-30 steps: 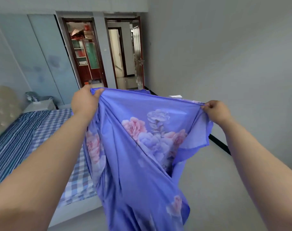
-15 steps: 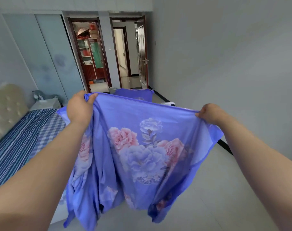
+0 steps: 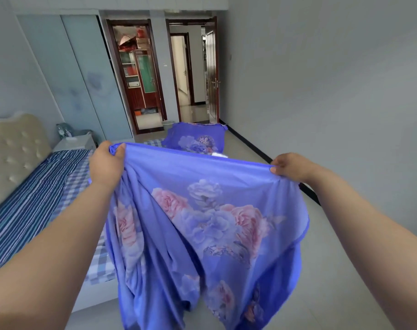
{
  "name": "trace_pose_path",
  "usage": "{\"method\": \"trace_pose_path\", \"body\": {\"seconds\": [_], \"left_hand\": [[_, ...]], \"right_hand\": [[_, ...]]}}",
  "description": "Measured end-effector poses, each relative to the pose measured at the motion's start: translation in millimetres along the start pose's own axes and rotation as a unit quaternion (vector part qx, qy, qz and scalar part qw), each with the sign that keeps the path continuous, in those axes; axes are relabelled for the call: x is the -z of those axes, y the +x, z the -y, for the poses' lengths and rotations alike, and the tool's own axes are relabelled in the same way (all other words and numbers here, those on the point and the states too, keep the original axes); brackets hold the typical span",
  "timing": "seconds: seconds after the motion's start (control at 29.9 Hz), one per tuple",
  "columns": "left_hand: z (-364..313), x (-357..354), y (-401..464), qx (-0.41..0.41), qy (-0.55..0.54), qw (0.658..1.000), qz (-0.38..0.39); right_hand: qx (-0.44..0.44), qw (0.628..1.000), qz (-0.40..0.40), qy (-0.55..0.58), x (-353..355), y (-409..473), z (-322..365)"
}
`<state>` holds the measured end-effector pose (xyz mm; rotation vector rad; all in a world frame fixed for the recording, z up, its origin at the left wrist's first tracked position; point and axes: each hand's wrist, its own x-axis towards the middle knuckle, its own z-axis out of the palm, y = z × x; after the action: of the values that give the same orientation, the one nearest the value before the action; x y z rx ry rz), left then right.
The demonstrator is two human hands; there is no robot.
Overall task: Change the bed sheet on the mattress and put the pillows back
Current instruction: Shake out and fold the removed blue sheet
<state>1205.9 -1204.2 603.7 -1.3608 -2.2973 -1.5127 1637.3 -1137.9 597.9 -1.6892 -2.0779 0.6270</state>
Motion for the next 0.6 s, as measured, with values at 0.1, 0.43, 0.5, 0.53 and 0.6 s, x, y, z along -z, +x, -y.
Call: {"method": "trace_pose_path", "body": {"seconds": [0.1, 0.43, 0.5, 0.53, 0.6], "left_hand": [[8.1, -0.4, -1.5, 0.050, -0.021, 0.999, -0.003], [-35.4, -17.3, -38.9, 0.021, -0.075, 0.984, 0.158], [-69.5, -24.0, -60.7, -0.093, -0.111, 0.937, 0.318], [-80.7, -27.8, -68.6, -0.144, -0.105, 0.900, 0.399], [-89.4, -34.0, -74.4, -0.170, -0.102, 0.847, 0.493]], "right_hand": [[-0.004, 1.000, 0.002, 0.018, -2.6, 4.2, 3.9], [0.004, 0.975, -0.051, 0.216, -44.7, 13.2, 71.5], [0.086, 0.963, 0.015, 0.257, -62.1, 4.3, 107.2], [0.121, 0.958, 0.044, 0.257, -68.5, 0.1, 122.4], [0.173, 0.952, 0.073, 0.242, -74.8, -3.8, 141.4]]}}
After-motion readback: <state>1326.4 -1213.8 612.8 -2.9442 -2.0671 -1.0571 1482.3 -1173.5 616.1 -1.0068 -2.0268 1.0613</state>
